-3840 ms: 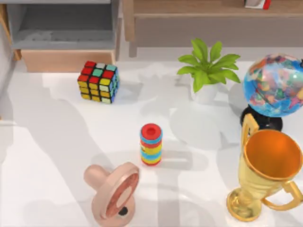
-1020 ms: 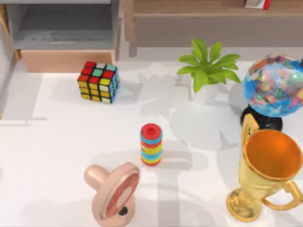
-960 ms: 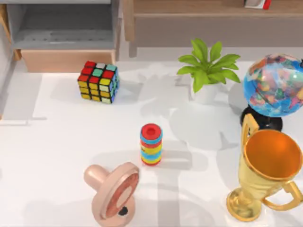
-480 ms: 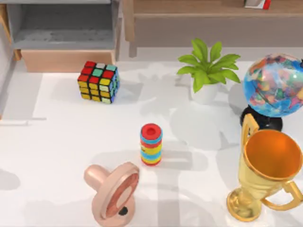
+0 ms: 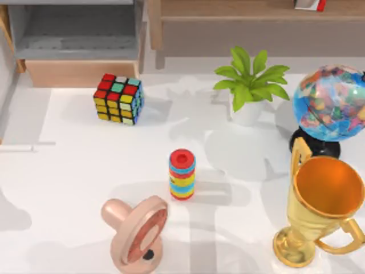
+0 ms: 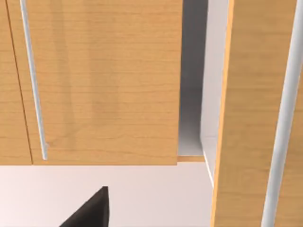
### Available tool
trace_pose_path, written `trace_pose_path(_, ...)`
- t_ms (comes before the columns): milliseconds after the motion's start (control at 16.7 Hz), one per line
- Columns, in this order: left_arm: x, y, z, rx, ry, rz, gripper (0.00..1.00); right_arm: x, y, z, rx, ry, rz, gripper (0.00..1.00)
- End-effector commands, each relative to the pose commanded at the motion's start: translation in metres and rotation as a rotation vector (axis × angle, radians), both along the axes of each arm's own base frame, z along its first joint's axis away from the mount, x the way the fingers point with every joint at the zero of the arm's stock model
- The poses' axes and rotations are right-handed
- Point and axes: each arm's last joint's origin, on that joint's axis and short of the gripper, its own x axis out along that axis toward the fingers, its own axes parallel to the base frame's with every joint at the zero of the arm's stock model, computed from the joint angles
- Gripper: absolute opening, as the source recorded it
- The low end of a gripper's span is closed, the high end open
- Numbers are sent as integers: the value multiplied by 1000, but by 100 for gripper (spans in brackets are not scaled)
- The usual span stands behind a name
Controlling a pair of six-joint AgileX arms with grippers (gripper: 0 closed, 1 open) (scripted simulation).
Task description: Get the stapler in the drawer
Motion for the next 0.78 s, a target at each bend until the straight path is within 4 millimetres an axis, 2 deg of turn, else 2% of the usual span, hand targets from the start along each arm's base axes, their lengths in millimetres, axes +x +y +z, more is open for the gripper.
trace_pose_path(360,24,-2,-1,-1,2,-6,100,0,0,0,0,0,0,100)
trace_pose_path(600,25,-2,-1,-1,2,-6,100,0,0,0,0,0,0,100)
trace_pose_path(780,25,-2,-1,-1,2,-6,77,0,0,0,0,0,0,100)
